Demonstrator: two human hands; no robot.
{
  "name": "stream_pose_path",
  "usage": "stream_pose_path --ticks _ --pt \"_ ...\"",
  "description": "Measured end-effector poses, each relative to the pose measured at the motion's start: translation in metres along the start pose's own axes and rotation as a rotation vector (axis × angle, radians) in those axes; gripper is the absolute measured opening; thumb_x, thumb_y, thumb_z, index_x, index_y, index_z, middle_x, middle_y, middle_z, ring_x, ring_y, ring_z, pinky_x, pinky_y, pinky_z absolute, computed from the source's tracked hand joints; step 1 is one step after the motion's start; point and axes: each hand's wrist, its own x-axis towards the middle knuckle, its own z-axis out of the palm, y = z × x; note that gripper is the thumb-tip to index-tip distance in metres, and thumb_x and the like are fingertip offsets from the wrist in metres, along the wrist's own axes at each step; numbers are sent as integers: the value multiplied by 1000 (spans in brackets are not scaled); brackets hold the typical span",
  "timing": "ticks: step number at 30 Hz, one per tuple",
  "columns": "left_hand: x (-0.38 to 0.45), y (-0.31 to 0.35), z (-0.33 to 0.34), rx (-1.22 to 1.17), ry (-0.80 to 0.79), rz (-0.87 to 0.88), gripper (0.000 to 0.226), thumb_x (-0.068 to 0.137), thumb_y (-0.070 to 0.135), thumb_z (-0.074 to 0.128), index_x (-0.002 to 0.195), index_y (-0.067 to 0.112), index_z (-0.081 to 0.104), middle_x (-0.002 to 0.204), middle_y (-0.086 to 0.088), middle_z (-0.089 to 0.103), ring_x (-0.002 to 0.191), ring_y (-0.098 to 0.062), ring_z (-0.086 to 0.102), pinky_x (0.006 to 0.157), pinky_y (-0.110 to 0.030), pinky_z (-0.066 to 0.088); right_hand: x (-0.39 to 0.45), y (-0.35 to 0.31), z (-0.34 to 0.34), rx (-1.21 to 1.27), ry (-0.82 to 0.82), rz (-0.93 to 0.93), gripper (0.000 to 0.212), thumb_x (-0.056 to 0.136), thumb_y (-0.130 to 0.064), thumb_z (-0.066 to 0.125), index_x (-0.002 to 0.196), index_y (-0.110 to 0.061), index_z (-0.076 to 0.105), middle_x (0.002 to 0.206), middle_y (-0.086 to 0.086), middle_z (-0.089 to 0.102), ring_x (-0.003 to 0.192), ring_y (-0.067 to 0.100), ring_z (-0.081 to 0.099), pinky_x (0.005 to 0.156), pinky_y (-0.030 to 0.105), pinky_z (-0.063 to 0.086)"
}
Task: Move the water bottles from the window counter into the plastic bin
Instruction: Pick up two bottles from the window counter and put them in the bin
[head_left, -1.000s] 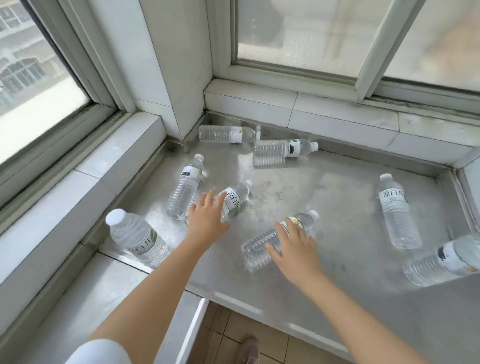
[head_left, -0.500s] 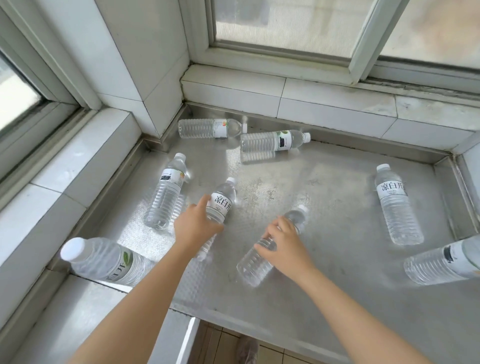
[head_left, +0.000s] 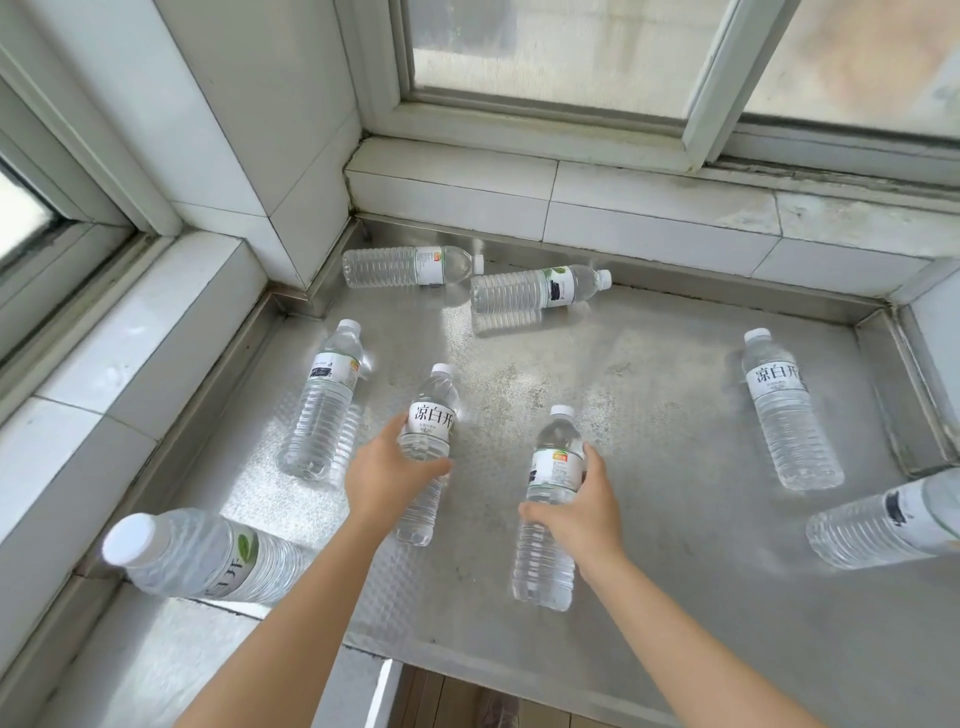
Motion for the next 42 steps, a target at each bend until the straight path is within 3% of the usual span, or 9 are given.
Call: stream_pose_path --ticks 4,9,13,19,28,31,36,39,42 --pt "-5 -2 1 -120 -24 -36 77 61 45 85 131 34 56 88 7 72 80 -13 69 68 -30 53 -2 -1 -10 72 -34 -9 106 53 -10 83 142 -32 30 104 -16 55 88 11 64 79 35 54" --pt "-30 9 -1 -237 -43 21 79 62 38 87 134 38 53 99 4 70 88 -8 64 70 -27 48 -15 1 -30 44 -78 -104 107 54 -10 84 143 -38 30 123 -9 53 94 1 58 79 28 50" --pt "-56 28 -1 -317 -56 86 76 60 38 89 128 46 55 93 11 68 88 1 62 72 -27 50 -33 5 -54 47 -46 -171 105 56 -11 84 143 -38 32 128 -11 49 107 7 55 73 17 44" --pt "-99 58 14 -430 -126 165 81 45 50 86 119 59 55 96 10 71 89 -13 71 83 -46 57 -73 22 -102 87 54 -229 103 55 -11 85 139 -42 34 123 -13 50 103 8 58 76 17 46" --pt "-204 103 40 -438 -231 369 88 52 46 91 132 48 52 103 9 70 87 -12 71 86 -45 57 -165 76 -184 126 258 -269 102 54 -14 86 136 -46 35 122 -16 53 104 1 55 77 16 44" --pt "-249 115 49 -438 -265 434 89 53 44 92 132 47 52 103 10 69 84 -13 71 84 -46 58 -206 102 -211 158 337 -253 98 55 -11 85 133 -47 37 121 -17 53 99 -9 55 70 7 44" --pt "-334 130 67 -430 -382 562 86 51 45 92 127 53 53 103 12 68 85 -13 71 79 -45 60 -293 148 -251 187 480 -225 100 56 -11 86 136 -45 37 114 -27 51 89 -12 57 66 4 42" --pt "-388 137 80 -429 -481 649 80 53 40 93 120 56 53 102 12 70 86 -13 71 79 -44 60 -345 176 -271 187 576 -188 100 53 -13 85 135 -46 38 113 -22 57 96 -4 59 78 19 49" --pt "-439 147 95 -431 -586 708 74 48 44 90 106 71 52 99 11 72 81 -11 72 78 -44 60 -398 202 -291 210 687 -139 100 55 -10 85 135 -45 38 113 -25 54 94 -13 55 70 5 44"
